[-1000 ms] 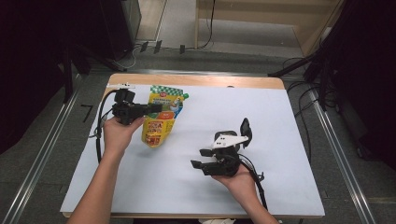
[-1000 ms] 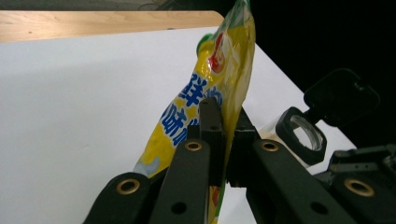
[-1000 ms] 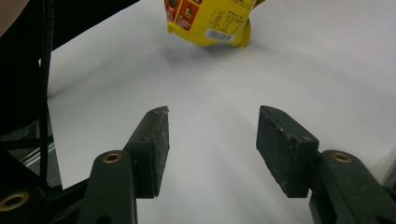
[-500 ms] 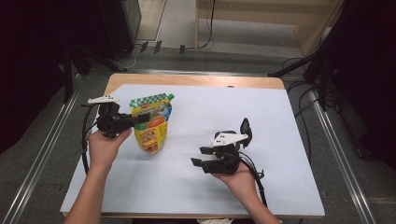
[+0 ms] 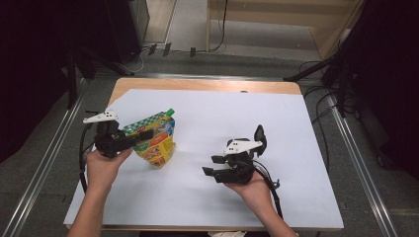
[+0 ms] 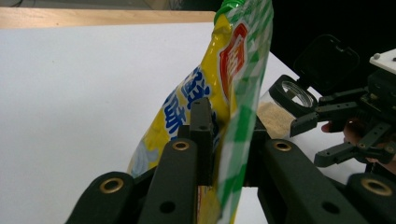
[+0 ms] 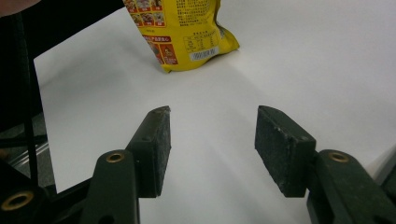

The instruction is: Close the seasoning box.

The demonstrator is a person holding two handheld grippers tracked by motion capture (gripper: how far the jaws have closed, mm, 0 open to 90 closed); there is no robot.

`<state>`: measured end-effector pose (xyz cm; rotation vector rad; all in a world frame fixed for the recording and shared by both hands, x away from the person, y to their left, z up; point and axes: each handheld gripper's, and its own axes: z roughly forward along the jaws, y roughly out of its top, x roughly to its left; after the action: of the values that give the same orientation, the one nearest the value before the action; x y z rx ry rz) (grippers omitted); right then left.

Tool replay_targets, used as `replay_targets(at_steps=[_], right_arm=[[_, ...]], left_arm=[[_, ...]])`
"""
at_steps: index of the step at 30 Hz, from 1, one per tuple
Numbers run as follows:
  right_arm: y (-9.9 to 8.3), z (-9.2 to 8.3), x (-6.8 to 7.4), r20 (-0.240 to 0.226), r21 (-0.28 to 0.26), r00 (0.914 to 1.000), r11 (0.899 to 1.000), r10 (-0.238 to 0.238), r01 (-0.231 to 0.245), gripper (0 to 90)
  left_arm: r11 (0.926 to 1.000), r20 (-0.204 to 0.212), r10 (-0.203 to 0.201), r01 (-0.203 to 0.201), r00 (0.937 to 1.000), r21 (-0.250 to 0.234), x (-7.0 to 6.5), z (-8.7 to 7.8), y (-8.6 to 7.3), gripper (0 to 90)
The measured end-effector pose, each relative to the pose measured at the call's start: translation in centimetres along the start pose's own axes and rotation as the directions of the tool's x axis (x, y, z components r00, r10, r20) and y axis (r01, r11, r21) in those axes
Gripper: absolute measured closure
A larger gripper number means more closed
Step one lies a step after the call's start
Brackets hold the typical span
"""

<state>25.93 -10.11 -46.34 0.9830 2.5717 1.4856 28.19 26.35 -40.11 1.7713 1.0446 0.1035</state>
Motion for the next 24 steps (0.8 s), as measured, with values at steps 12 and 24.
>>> replay_targets(at_steps=[12, 24], right_arm=[[0.3, -0.9, -1.0, 0.005, 0.019, 0.9994, 0.999, 0.035, -0.035, 54.1], [1.0, -2.9, -2.0, 0.013, 0.021, 0.9977, 0.998, 0.066, -0.066, 66.6]], left_arm=[[0.9963, -0.033, -0.043, 0.046, 0.9985, 0.073, 0.2, -0.9, -0.8, 58.0], [0.9890, -0.033, -0.062, 0.066, 0.9975, 0.132, 0.9, -1.3, -1.2, 49.8]])
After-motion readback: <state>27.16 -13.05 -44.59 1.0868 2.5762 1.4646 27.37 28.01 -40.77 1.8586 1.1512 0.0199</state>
